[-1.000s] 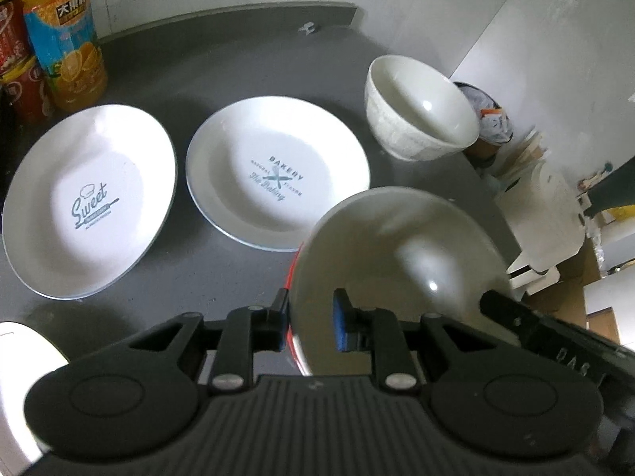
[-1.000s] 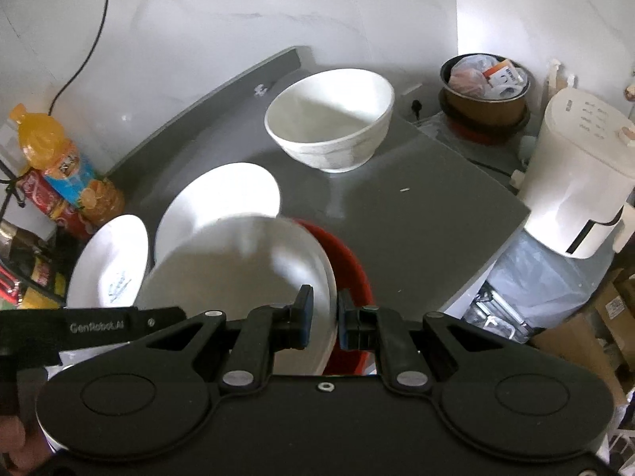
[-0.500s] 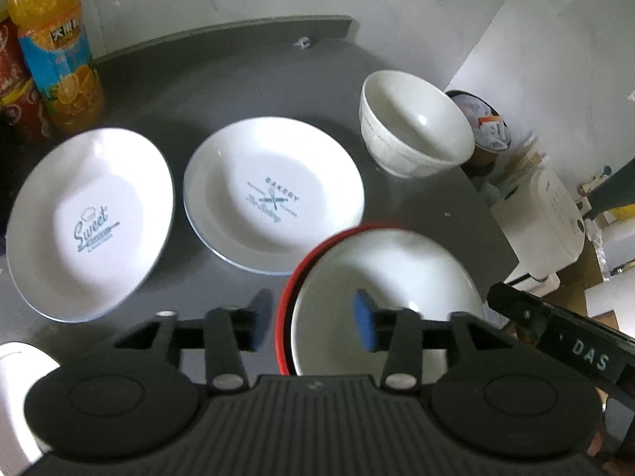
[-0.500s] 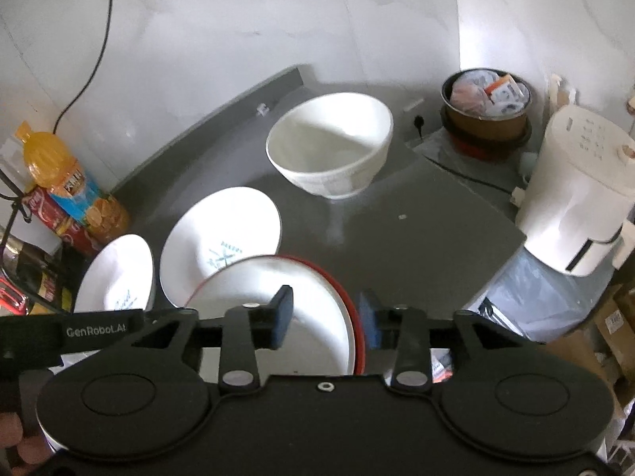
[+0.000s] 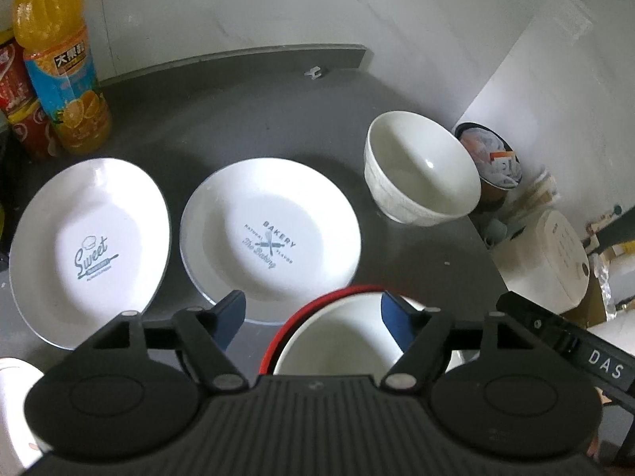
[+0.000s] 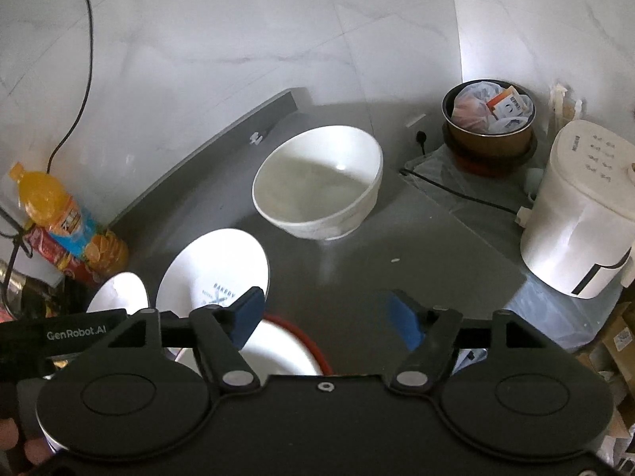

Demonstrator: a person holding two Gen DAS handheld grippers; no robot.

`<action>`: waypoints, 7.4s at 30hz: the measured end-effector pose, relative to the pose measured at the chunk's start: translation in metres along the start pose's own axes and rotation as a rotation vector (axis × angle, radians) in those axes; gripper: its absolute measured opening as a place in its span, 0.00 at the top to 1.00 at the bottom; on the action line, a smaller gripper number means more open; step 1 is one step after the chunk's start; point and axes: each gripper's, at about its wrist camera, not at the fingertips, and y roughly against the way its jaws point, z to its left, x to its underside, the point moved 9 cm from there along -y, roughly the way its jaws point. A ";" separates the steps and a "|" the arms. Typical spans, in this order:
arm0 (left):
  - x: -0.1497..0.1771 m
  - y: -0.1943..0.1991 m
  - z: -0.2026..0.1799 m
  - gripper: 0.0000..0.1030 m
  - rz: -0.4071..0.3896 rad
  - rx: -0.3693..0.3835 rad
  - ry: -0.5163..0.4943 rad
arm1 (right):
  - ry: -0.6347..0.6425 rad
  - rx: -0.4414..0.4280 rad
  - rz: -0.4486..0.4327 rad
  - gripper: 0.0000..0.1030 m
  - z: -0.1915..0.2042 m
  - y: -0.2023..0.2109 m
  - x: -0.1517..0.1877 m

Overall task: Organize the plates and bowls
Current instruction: 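Open both grippers to release the cream bowl, then move both grippers to the white bowl and close on its rim, then carry the white bowl with both grippers and lower it onto the bowl stack, then open both grippers to release the white bowl, then move both grippers toward the white plate printed 'Sweet'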

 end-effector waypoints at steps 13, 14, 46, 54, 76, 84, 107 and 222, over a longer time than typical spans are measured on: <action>-0.034 -0.029 -0.030 0.28 -0.014 -0.007 0.056 | -0.023 -0.040 0.007 0.25 -0.023 -0.033 -0.043; -0.038 -0.032 -0.032 0.28 -0.015 -0.005 0.059 | -0.025 -0.043 0.011 0.25 -0.025 -0.037 -0.046; -0.094 -0.140 -0.038 0.55 0.012 -0.003 0.208 | -0.061 -0.088 0.186 0.65 -0.050 -0.159 -0.073; -0.083 -0.145 -0.049 0.89 0.041 0.068 0.215 | -0.061 -0.069 0.178 0.78 -0.050 -0.153 -0.068; -0.062 -0.062 -0.050 0.89 -0.055 0.124 0.126 | -0.078 -0.076 0.022 0.78 -0.022 -0.062 -0.062; -0.056 -0.036 -0.043 0.88 -0.076 0.135 0.098 | -0.067 -0.072 -0.021 0.78 -0.004 -0.032 -0.052; 0.009 -0.006 -0.001 0.87 -0.053 0.163 0.019 | -0.107 -0.032 -0.027 0.77 0.018 0.021 0.038; 0.109 0.087 0.225 0.17 -0.074 -0.259 0.628 | 0.610 -0.325 0.343 0.12 0.232 -0.036 0.098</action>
